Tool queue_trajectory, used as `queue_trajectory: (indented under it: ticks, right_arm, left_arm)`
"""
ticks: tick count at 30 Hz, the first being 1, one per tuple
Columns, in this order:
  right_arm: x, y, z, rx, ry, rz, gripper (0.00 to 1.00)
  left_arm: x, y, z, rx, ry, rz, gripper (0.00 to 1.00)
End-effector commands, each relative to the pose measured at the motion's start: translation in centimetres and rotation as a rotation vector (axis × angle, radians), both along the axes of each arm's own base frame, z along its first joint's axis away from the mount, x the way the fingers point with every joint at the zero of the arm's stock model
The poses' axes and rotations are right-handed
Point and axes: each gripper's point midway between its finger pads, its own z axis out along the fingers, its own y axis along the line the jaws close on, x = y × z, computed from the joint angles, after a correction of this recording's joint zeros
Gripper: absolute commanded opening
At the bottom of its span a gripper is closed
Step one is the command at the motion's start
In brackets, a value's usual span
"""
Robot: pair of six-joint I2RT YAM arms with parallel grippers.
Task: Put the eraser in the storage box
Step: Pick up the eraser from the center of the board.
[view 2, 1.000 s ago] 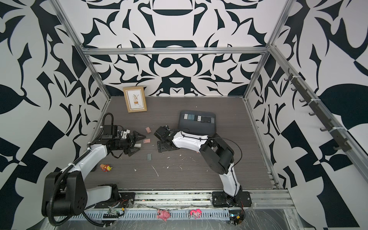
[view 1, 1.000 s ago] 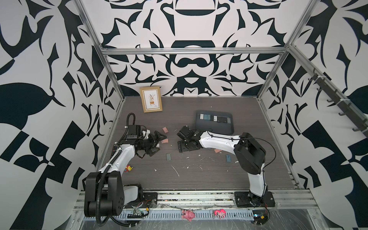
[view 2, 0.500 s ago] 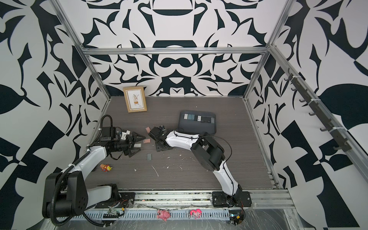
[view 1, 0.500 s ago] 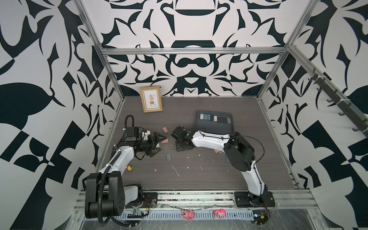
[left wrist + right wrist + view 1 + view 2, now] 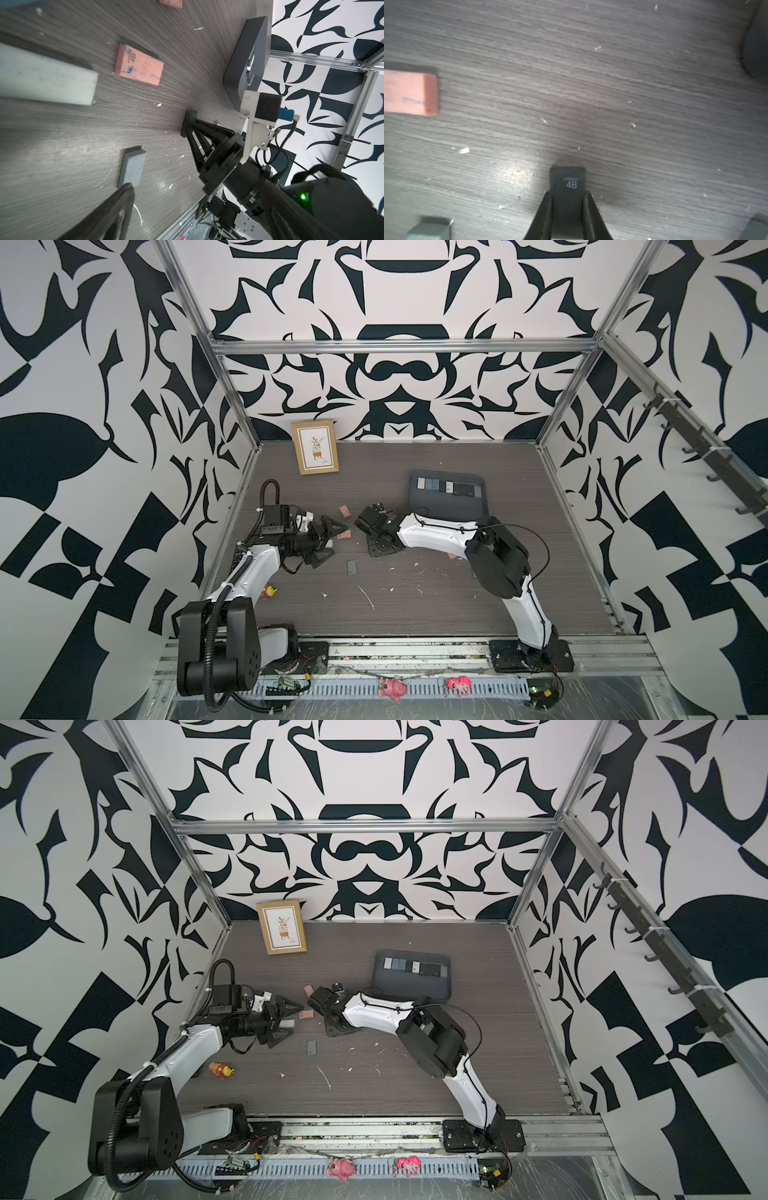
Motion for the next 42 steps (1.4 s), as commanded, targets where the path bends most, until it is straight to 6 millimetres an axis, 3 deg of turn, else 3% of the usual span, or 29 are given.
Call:
queue_trajectory:
  ticks: [1,8,21,25,30,34,37,42]
  right_arm:
    - [0.1,-1.0,0.1,-0.048,0.005,0.003,0.16]
    - [0.9,-2.3,1.2,-0.032,-0.005,0.012,0.15]
    - [2.0,-3.6,0.9,-0.006,0.026,0.008,0.14]
    - [2.5,-4.1,2.1,0.013,0.016,0.005,0.14]
    - [3.9,-5.5,5.7,0.061,-0.021,-0.01,0.14]
    - [5.3,-7.8,9.0,0.084,-0.059,-0.034,0.14]
    - [7.3,-11.1,10.9,0.089,-0.088,-0.09,0.14]
    - [10.7,-17.4,11.2,0.068,-0.093,-0.197,0.14]
  left_arm:
    - [0.6,0.2,0.6,0.013,-0.032,-0.003,0.99]
    - [1.0,0.3,0.9,0.013,-0.044,0.006,0.99]
    - [0.6,0.1,0.9,-0.001,-0.03,0.011,0.99]
    - [1.2,-0.7,1.7,0.006,-0.052,-0.01,0.99]
    - [2.0,-3.0,3.2,0.029,-0.1,-0.073,0.99]
    - [3.3,-5.4,4.3,0.036,-0.122,-0.115,0.99]
    - [4.5,-7.6,5.8,0.037,-0.153,-0.155,0.99]
    - [6.0,-12.5,8.1,0.012,-0.188,-0.257,0.99]
